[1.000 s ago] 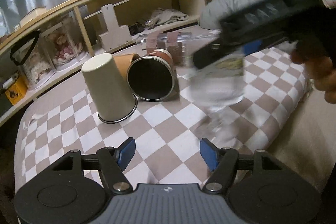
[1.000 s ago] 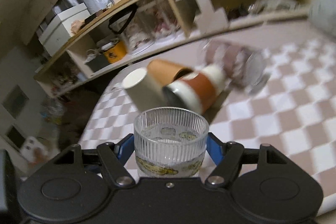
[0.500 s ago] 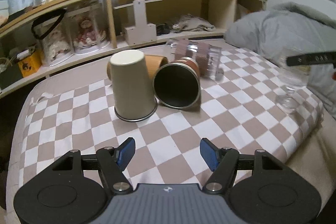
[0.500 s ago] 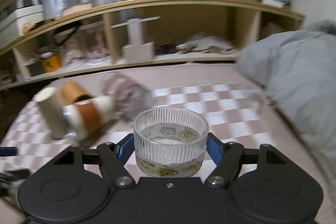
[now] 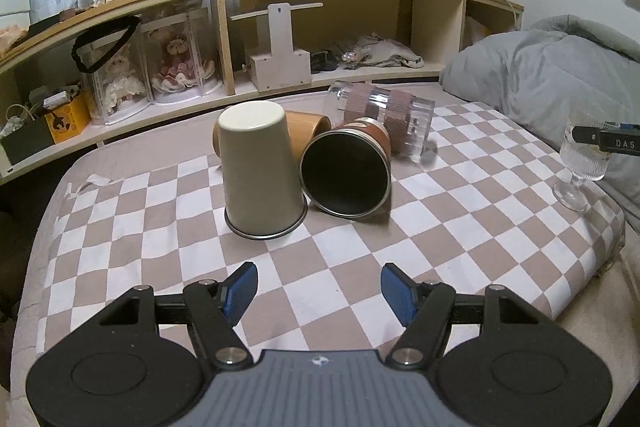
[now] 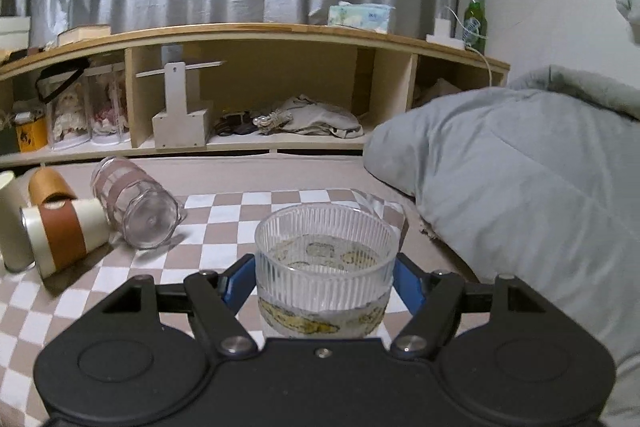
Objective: Flip cup upright
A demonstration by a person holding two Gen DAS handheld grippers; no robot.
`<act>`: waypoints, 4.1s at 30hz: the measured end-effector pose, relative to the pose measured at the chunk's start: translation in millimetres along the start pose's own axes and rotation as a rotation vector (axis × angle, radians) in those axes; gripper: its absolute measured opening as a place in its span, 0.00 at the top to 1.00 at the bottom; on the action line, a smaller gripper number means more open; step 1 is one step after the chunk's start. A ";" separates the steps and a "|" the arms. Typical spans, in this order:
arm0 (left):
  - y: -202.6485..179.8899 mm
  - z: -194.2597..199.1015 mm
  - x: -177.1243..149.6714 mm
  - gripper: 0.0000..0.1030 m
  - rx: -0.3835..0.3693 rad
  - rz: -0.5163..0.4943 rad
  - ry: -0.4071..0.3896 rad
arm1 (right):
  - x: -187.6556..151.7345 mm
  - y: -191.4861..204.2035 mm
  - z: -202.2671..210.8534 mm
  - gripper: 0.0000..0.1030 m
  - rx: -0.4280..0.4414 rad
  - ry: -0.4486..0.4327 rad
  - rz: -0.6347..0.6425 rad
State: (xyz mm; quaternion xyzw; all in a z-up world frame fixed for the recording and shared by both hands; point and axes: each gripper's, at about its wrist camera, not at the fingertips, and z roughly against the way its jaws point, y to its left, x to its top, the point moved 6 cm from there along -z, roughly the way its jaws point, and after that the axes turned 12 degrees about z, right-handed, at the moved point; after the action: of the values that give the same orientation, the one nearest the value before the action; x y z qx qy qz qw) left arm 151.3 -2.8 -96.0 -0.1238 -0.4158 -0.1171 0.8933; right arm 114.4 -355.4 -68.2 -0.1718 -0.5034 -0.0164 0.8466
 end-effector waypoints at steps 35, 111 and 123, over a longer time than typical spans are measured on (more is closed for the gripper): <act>-42.8 67.5 16.3 0.00 -0.063 0.017 -0.179 | -10.1 -4.7 123.7 0.00 -0.003 -0.009 -0.115; -93.5 65.7 -9.5 0.00 -0.084 -0.052 -0.222 | -45.4 25.6 167.6 0.00 -0.125 -0.003 -0.064; -93.6 65.8 -9.6 0.00 -0.082 -0.054 -0.223 | -44.8 25.8 167.9 0.00 -0.125 -0.003 -0.064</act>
State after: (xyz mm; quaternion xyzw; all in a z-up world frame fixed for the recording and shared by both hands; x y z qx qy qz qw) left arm 69.1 -69.1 -50.8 -0.1612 -0.5105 -0.1438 0.8323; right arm -44.7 -286.0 -40.9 -0.2084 -0.5077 -0.0745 0.8326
